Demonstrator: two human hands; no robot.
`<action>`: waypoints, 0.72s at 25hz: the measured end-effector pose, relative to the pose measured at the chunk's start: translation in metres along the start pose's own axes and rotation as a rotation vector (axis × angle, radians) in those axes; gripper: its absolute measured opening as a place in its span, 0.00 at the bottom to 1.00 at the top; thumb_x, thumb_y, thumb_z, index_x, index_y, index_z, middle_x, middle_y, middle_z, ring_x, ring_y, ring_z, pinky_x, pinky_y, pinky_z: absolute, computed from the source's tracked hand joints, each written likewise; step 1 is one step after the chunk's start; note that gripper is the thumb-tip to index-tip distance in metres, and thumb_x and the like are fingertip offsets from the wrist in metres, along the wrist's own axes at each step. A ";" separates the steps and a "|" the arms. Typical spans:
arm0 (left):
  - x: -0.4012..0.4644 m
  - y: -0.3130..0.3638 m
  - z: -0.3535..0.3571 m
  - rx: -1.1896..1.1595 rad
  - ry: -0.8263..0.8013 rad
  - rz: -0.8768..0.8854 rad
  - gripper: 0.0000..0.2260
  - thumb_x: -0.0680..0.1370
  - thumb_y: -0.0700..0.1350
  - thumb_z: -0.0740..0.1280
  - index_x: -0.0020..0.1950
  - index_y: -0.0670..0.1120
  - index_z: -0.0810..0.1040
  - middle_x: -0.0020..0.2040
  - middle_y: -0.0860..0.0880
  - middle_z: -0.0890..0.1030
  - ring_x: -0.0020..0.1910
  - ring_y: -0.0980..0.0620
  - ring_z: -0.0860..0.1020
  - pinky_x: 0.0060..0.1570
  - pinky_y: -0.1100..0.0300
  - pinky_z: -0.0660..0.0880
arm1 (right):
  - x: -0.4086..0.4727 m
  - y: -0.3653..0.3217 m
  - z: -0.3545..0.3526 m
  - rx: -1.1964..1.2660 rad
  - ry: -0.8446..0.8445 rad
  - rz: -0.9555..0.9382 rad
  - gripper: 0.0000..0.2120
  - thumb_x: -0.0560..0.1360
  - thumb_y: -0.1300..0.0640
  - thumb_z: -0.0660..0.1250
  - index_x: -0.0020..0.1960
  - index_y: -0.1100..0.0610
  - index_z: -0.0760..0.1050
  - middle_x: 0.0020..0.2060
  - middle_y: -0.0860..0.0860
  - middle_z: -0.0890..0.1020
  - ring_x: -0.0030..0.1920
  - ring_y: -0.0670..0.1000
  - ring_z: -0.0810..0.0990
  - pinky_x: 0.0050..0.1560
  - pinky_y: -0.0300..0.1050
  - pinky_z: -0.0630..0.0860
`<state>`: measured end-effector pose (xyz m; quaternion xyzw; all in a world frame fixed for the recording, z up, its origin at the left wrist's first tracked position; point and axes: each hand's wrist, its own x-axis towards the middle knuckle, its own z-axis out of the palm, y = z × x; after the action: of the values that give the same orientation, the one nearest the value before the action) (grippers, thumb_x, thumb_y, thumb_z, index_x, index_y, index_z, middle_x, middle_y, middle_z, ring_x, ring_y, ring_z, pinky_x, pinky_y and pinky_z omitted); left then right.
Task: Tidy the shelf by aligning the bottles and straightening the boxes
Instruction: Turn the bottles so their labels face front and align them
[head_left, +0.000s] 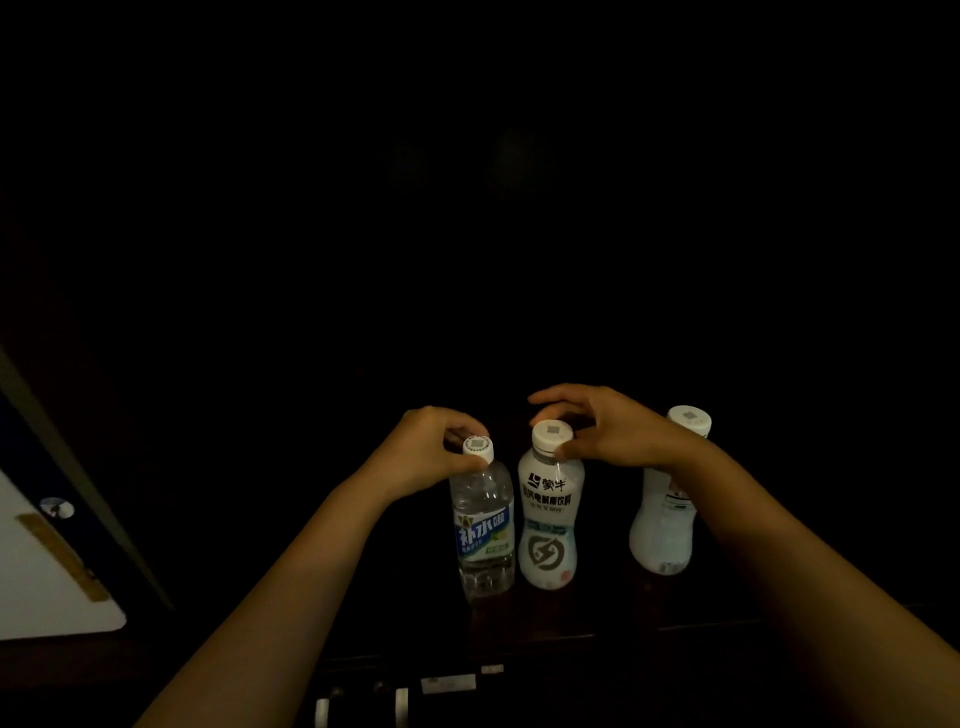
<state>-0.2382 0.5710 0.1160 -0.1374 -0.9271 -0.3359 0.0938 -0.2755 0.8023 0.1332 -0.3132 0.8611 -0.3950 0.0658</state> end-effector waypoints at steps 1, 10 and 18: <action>0.001 0.000 0.000 0.007 0.000 0.003 0.13 0.68 0.41 0.74 0.52 0.49 0.80 0.45 0.58 0.78 0.47 0.62 0.76 0.47 0.70 0.71 | 0.000 0.000 -0.001 0.000 -0.017 -0.001 0.29 0.68 0.64 0.71 0.65 0.51 0.66 0.51 0.43 0.80 0.55 0.37 0.76 0.53 0.34 0.74; 0.001 -0.003 0.002 -0.043 0.012 0.015 0.14 0.68 0.40 0.73 0.53 0.48 0.80 0.47 0.56 0.78 0.50 0.59 0.77 0.48 0.69 0.73 | 0.003 0.000 -0.010 0.065 -0.152 -0.015 0.27 0.68 0.66 0.70 0.64 0.52 0.67 0.55 0.47 0.80 0.58 0.42 0.76 0.60 0.39 0.73; -0.017 -0.036 0.011 -0.262 0.193 -0.080 0.24 0.74 0.45 0.68 0.69 0.49 0.67 0.63 0.53 0.72 0.62 0.58 0.71 0.57 0.67 0.70 | -0.012 0.001 -0.039 0.000 0.072 -0.031 0.24 0.68 0.60 0.71 0.60 0.45 0.68 0.57 0.41 0.74 0.58 0.41 0.74 0.49 0.27 0.73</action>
<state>-0.2341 0.5482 0.0821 -0.0785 -0.8667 -0.4691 0.1502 -0.2805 0.8346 0.1579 -0.3118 0.8580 -0.4071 0.0287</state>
